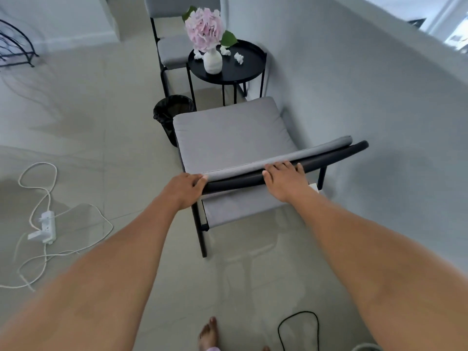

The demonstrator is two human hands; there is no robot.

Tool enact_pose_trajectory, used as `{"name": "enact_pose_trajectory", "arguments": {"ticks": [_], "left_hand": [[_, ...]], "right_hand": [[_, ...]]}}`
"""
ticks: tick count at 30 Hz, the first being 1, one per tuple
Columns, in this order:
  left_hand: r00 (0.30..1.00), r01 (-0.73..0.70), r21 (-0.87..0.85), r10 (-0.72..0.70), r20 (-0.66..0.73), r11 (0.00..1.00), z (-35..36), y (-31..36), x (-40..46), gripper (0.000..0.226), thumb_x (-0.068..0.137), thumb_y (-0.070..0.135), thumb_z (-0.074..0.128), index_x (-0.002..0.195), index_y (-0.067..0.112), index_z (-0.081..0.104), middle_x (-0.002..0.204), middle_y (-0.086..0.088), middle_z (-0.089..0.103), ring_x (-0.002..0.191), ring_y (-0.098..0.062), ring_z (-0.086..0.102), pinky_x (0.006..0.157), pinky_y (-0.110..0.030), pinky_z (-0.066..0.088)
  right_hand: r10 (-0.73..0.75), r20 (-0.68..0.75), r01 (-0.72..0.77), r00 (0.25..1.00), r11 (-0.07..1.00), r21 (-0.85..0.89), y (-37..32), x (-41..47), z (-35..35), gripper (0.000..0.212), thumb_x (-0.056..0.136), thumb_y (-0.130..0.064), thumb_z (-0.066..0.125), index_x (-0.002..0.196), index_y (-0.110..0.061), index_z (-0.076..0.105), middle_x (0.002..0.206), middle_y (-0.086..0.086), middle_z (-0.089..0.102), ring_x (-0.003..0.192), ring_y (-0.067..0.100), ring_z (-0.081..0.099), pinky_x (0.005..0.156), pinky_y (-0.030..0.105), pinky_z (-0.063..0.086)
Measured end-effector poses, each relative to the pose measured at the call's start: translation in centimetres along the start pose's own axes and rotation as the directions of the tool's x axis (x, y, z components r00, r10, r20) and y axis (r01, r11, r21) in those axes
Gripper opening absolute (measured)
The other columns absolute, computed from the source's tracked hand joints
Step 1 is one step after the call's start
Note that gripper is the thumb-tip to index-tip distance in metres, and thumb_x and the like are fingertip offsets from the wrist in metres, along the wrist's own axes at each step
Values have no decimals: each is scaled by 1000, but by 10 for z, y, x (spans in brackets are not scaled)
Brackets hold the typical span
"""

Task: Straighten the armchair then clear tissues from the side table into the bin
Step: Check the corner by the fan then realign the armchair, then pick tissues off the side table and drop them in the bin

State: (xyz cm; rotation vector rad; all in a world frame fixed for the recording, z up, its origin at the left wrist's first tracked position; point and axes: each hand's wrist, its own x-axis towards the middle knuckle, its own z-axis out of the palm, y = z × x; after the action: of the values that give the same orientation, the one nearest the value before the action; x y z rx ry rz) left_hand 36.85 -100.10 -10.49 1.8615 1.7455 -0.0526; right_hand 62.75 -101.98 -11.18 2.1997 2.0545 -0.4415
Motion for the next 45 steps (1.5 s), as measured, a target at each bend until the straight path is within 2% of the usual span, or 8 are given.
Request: {"name": "enact_pose_trajectory", "arguments": {"ticks": [4, 8, 11, 16, 26, 31, 37, 45], "left_hand": [[999, 11, 5, -11, -40, 1000, -4, 3, -31, 49, 101, 37, 28, 144, 16, 39, 149, -17, 40, 139, -31, 35, 116, -37, 26], [995, 83, -7, -83, -50, 997, -14, -20, -53, 53, 101, 37, 29, 149, 15, 29, 154, -17, 32, 144, -30, 25, 119, -36, 19], [990, 128, -24, -130, -62, 991, -25, -46, -64, 54, 101, 36, 28, 150, 16, 25, 158, -14, 24, 147, -28, 19, 120, -36, 14], [968, 217, -67, -224, -116, 974, -57, -104, -82, 53, 100, 35, 29, 151, 22, 23, 160, -12, 16, 148, -28, 14, 122, -39, 14], [924, 347, -77, -355, -143, 935, -103, -228, -93, 53, 99, 38, 28, 149, 22, 26, 159, -13, 19, 148, -30, 15, 121, -43, 16], [933, 338, -67, -343, -107, 939, -129, -250, -56, 55, 99, 40, 26, 150, 22, 23, 160, -11, 17, 148, -29, 12, 121, -44, 16], [963, 254, -14, -254, -95, 967, -176, -256, 36, 54, 99, 38, 24, 151, 24, 21, 161, -9, 16, 149, -27, 10, 121, -46, 15], [973, 228, 32, -227, -39, 973, -251, -265, 161, 55, 100, 39, 22, 152, 21, 16, 161, -11, 15, 149, -28, 10, 122, -44, 14]], "right_hand": [[-35, 114, 35, 993, 999, -4, -22, -18, -12, 55, 98, -44, 29, 149, -24, 27, 158, 8, 23, 147, 30, 13, 119, 54, 13], [-78, 182, 78, 980, 997, 2, -59, -27, -13, 58, 97, -46, 33, 150, -24, 24, 159, 9, 20, 148, 30, 11, 120, 53, 13], [-110, 216, 117, 970, 993, -18, -95, -29, -11, 57, 96, -45, 36, 147, -21, 30, 155, 10, 28, 145, 31, 20, 118, 53, 19], [-192, 183, 202, 964, 979, -40, -177, -24, -7, 52, 95, -39, 39, 143, -20, 36, 147, 12, 39, 136, 32, 34, 111, 49, 29], [-353, 209, 358, 912, 933, 14, -345, 6, -1, 58, 95, -38, 36, 148, -18, 25, 154, 13, 29, 142, 30, 27, 115, 48, 27], [-344, 179, 348, 922, 937, 10, -372, 48, -16, 58, 95, -37, 36, 149, -18, 25, 154, 13, 29, 142, 31, 27, 114, 48, 29], [-274, 182, 279, 944, 960, -7, -381, 136, -32, 55, 95, -37, 37, 146, -18, 31, 147, 15, 36, 136, 33, 34, 111, 46, 34], [-207, 187, 211, 960, 977, -4, -399, 262, -67, 50, 96, -36, 39, 141, -15, 38, 142, 16, 39, 130, 34, 40, 104, 46, 38]]}}
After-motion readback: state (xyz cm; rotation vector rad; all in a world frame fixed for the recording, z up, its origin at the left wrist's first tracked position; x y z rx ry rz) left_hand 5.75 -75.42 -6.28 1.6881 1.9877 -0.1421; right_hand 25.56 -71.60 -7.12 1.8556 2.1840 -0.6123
